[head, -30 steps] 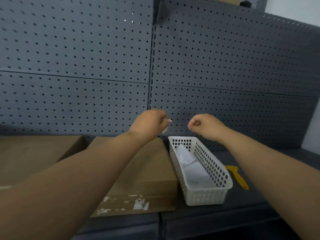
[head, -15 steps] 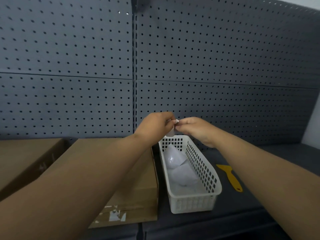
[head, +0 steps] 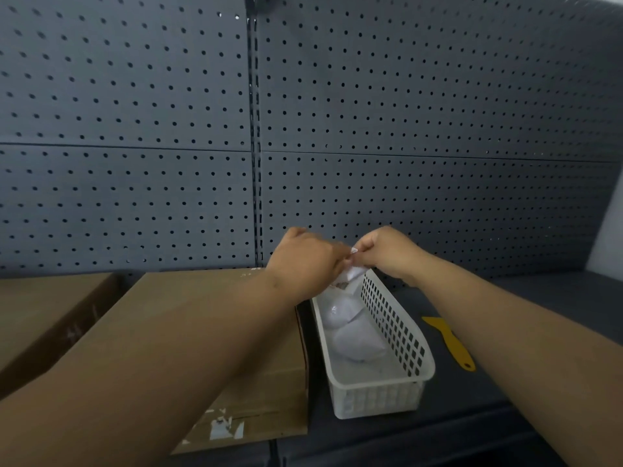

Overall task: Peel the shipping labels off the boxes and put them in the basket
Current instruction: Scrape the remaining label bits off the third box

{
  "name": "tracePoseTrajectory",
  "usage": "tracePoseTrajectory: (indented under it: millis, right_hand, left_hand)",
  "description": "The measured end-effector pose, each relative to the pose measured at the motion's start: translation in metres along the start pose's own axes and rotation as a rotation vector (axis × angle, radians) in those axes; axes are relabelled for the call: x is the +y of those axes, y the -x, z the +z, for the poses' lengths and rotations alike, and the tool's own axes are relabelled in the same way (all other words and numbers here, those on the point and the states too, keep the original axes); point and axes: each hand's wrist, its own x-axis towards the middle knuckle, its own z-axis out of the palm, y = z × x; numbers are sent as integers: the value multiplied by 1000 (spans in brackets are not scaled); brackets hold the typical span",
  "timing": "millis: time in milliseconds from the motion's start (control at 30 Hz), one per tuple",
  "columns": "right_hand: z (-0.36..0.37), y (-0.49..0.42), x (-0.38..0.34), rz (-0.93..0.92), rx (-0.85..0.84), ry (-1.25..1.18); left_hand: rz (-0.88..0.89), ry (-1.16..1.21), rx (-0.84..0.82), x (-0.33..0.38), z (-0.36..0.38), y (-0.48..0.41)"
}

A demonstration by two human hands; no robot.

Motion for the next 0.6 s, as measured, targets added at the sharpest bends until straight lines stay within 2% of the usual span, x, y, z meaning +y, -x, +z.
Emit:
tracePoseTrajectory:
  millis: [100, 200, 367, 600]
  right_hand:
    - [1, 1, 0, 30, -25, 152]
    - [4, 0, 4, 85, -41, 261]
    - [5, 3, 1, 94, -82, 348]
    - [8, 0, 5, 111, -152, 285]
  left_hand:
    - [42, -118, -87, 2, 2, 5]
    - [-11, -181, -137, 1, 2, 5]
    - [-34, -109, -266, -2, 10, -6]
    - [-102, -10, -291, -1, 12, -19]
